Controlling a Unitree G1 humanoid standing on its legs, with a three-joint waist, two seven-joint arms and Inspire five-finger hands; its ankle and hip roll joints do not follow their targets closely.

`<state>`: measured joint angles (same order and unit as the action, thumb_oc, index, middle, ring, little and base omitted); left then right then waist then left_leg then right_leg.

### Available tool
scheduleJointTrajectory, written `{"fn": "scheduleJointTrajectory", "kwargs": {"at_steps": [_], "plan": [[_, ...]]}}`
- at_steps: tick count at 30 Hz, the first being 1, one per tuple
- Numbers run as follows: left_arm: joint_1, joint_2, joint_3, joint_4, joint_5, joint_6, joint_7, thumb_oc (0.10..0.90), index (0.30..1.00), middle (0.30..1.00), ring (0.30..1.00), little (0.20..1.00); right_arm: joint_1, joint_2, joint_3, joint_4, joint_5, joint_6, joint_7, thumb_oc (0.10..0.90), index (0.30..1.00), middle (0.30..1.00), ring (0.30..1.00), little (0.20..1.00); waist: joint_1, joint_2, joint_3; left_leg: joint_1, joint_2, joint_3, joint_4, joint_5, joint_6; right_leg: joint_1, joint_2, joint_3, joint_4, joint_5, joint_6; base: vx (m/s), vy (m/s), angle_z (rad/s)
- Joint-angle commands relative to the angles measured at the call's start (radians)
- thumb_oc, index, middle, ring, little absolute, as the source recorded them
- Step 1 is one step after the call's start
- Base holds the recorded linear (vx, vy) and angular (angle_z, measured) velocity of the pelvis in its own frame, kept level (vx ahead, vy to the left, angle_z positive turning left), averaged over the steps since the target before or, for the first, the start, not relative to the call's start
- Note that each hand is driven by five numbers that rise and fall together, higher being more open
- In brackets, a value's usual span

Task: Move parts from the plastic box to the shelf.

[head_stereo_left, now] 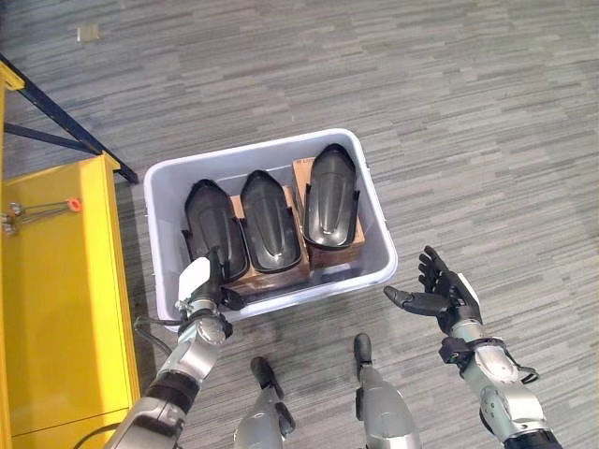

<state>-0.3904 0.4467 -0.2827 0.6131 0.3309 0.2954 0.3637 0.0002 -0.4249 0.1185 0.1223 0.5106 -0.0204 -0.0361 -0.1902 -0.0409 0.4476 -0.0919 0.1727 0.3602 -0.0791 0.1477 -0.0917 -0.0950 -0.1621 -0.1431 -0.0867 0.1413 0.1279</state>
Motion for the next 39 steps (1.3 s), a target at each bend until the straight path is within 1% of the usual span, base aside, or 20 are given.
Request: {"fn": "scheduleJointTrajectory", "kwargs": {"at_steps": [1, 6, 8, 16, 18, 22, 24, 25, 28, 31, 32, 34, 35, 36, 37, 38, 39], "plan": [[-0.005, 0.043, -0.011, 0.079, 0.075, 0.001, 0.077, 0.900, 1.000, 1.000, 1.000, 1.000, -0.062, -0.056, -0.024, -0.114, -0.016, -0.099, -0.006, 0.900, 1.000, 1.000, 1.000, 1.000, 0.005, -0.036, -0.041, -0.032, 0.075, -0.049, 0.120, -0.091, -0.021, -0.082, -0.044, 0.062, 0.132, -0.080, 0.048, -0.06, 0.021, -0.04], [-0.053, 0.086, -0.024, 0.064, 0.109, -0.006, 0.095, 0.900, 1.000, 1.000, 1.000, 1.000, -0.078, -0.071, -0.017, -0.112, -0.001, -0.101, -0.010, 0.900, 1.000, 1.000, 1.000, 1.000, 0.001, -0.035, -0.021, -0.043, 0.072, -0.042, 0.123, -0.093, -0.019, -0.095, -0.045, 0.067, 0.133, -0.079, 0.046, -0.04, 0.014, -0.01], [-0.089, 0.103, -0.031, 0.056, 0.100, -0.002, 0.085, 0.900, 1.000, 1.000, 1.000, 1.000, -0.082, -0.072, -0.014, -0.112, 0.000, -0.100, -0.008, 0.900, 1.000, 1.000, 1.000, 1.000, -0.002, -0.034, -0.010, -0.053, 0.070, -0.044, 0.130, -0.094, -0.020, -0.105, -0.046, 0.069, 0.139, -0.079, 0.045, -0.04, 0.004, 0.01], [-0.156, 0.093, -0.056, 0.101, 0.094, 0.007, 0.052, 0.900, 1.000, 1.000, 1.000, 1.000, -0.118, -0.077, 0.005, -0.108, -0.010, -0.094, -0.032, 0.900, 1.000, 1.000, 1.000, 1.000, -0.013, -0.030, 0.024, -0.081, 0.066, -0.042, 0.141, -0.096, -0.022, -0.138, -0.047, 0.076, 0.148, -0.077, 0.044, -0.03, 0.010, -0.01], [-0.177, 0.087, -0.074, 0.128, 0.092, 0.008, 0.038, 0.900, 1.000, 1.000, 1.000, 1.000, -0.136, -0.086, 0.011, -0.113, -0.008, -0.085, -0.035, 0.900, 1.000, 1.000, 1.000, 1.000, -0.019, -0.030, 0.046, -0.098, 0.063, -0.042, 0.156, -0.101, -0.021, -0.158, -0.046, 0.082, 0.165, -0.081, 0.043, -0.07, 0.040, -0.02], [-0.216, 0.082, -0.107, 0.159, 0.122, -0.001, 0.030, 0.900, 1.000, 1.000, 1.000, 1.000, -0.164, -0.100, 0.024, -0.111, 0.003, -0.081, -0.038, 0.900, 1.000, 1.000, 1.000, 1.000, -0.025, -0.036, 0.072, -0.148, 0.058, -0.040, 0.182, -0.105, -0.017, -0.214, -0.044, 0.092, 0.191, -0.080, 0.044, -0.07, 0.012, -0.07], [-0.239, 0.095, -0.121, 0.163, 0.124, 0.022, 0.020, 0.900, 1.000, 1.000, 1.000, 1.000, -0.165, -0.107, 0.032, -0.122, 0.006, -0.081, -0.037, 0.900, 1.000, 1.000, 1.000, 1.000, -0.029, -0.040, 0.072, -0.188, 0.056, -0.039, 0.197, -0.107, -0.015, -0.261, -0.040, 0.100, 0.207, -0.078, 0.045, -0.06, -0.020, -0.02], [-0.255, 0.093, -0.124, 0.178, 0.122, 0.057, -0.005, 0.900, 1.000, 1.000, 1.000, 1.000, -0.166, -0.106, 0.034, -0.125, 0.009, -0.081, -0.041, 0.900, 1.000, 1.000, 1.000, 1.000, -0.032, -0.042, 0.072, -0.210, 0.057, -0.039, 0.204, -0.106, -0.015, -0.285, -0.037, 0.103, 0.215, -0.076, 0.045, -0.07, -0.039, -0.05], [-0.276, 0.088, -0.139, 0.210, 0.102, 0.060, 0.008, 0.900, 1.000, 1.000, 1.000, 1.000, -0.172, -0.107, 0.043, -0.125, 0.009, -0.086, -0.052, 0.900, 1.000, 1.000, 1.000, 1.000, -0.037, -0.046, 0.072, -0.245, 0.055, -0.040, 0.215, -0.104, -0.015, -0.320, -0.032, 0.105, 0.226, -0.074, 0.043, -0.05, -0.024, -0.05], [-0.310, 0.085, -0.148, 0.248, 0.052, 0.054, 0.022, 0.900, 1.000, 1.000, 1.000, 1.000, -0.191, -0.114, 0.050, -0.119, 0.016, -0.095, -0.059, 0.900, 1.000, 1.000, 1.000, 1.000, -0.046, -0.050, 0.072, -0.307, 0.052, -0.038, 0.236, -0.101, -0.012, -0.390, -0.027, 0.114, 0.250, -0.072, 0.040, -0.05, -0.013, -0.05], [-0.313, 0.084, -0.148, 0.249, 0.049, 0.056, 0.024, 0.900, 1.000, 1.000, 1.000, 1.000, -0.193, -0.115, 0.051, -0.120, 0.017, -0.095, -0.061, 0.900, 1.000, 1.000, 1.000, 1.000, -0.046, -0.050, 0.072, -0.312, 0.051, -0.038, 0.239, -0.102, -0.012, -0.395, -0.026, 0.114, 0.254, -0.072, 0.040, -0.06, -0.025, -0.06], [-0.328, 0.080, -0.151, 0.262, 0.048, 0.069, 0.016, 0.900, 1.000, 1.000, 1.000, 1.000, -0.204, -0.119, 0.053, -0.119, 0.023, -0.100, -0.069, 0.900, 1.000, 1.000, 1.000, 1.000, -0.050, -0.053, 0.072, -0.361, 0.050, -0.040, 0.264, -0.104, -0.010, -0.444, -0.020, 0.119, 0.279, -0.076, 0.036, -0.05, -0.030, -0.02], [-0.329, 0.080, -0.152, 0.263, 0.047, 0.069, 0.016, 0.900, 1.000, 1.000, 1.000, 1.000, -0.204, -0.119, 0.053, -0.119, 0.023, -0.101, -0.070, 0.900, 1.000, 1.000, 1.000, 1.000, -0.051, -0.053, 0.072, -0.365, 0.050, -0.041, 0.267, -0.105, -0.010, -0.448, -0.020, 0.119, 0.281, -0.076, 0.035, -0.05, -0.034, 0.01], [-0.331, 0.076, -0.154, 0.276, 0.037, 0.066, 0.024, 0.900, 1.000, 1.000, 1.000, 1.000, -0.208, -0.122, 0.057, -0.116, 0.029, -0.112, -0.074, 0.900, 1.000, 1.000, 1.000, 1.000, -0.053, -0.054, 0.072, -0.396, 0.051, -0.043, 0.284, -0.106, -0.009, -0.478, -0.013, 0.121, 0.296, -0.078, 0.031, 0.00, 0.000, 0.00], [-0.329, 0.073, -0.161, 0.287, 0.022, 0.064, 0.032, 0.473, 0.402, 0.402, 0.402, 0.402, -0.210, -0.125, 0.064, -0.110, 0.035, -0.113, -0.078, 0.900, 1.000, 1.000, 1.000, 1.000, -0.055, -0.054, 0.072, -0.405, 0.050, -0.054, 0.304, -0.134, -0.017, -0.484, -0.010, 0.120, 0.313, -0.103, 0.034, -0.01, -0.032, 0.00], [-0.330, 0.073, -0.163, 0.291, 0.017, 0.051, 0.039, 0.400, 0.300, 0.300, 0.300, 0.300, -0.214, -0.126, 0.065, -0.106, 0.040, -0.116, -0.075, 0.900, 1.000, 1.000, 1.000, 1.000, -0.056, -0.054, 0.072, -0.418, 0.051, -0.055, 0.312, -0.136, -0.016, -0.496, -0.007, 0.120, 0.320, -0.105, 0.033, 0.00, 0.000, 0.00], [-0.331, 0.072, -0.163, 0.295, -0.009, 0.042, 0.053, 0.400, 0.300, 0.300, 0.300, 0.300, -0.215, -0.127, 0.068, -0.103, 0.042, -0.122, -0.071, 0.900, 1.000, 1.000, 1.000, 1.000, -0.057, -0.055, 0.072, -0.433, 0.051, -0.058, 0.322, -0.137, -0.016, -0.511, -0.003, 0.122, 0.328, -0.106, 0.030, -0.06, -0.035, 0.02]]}}
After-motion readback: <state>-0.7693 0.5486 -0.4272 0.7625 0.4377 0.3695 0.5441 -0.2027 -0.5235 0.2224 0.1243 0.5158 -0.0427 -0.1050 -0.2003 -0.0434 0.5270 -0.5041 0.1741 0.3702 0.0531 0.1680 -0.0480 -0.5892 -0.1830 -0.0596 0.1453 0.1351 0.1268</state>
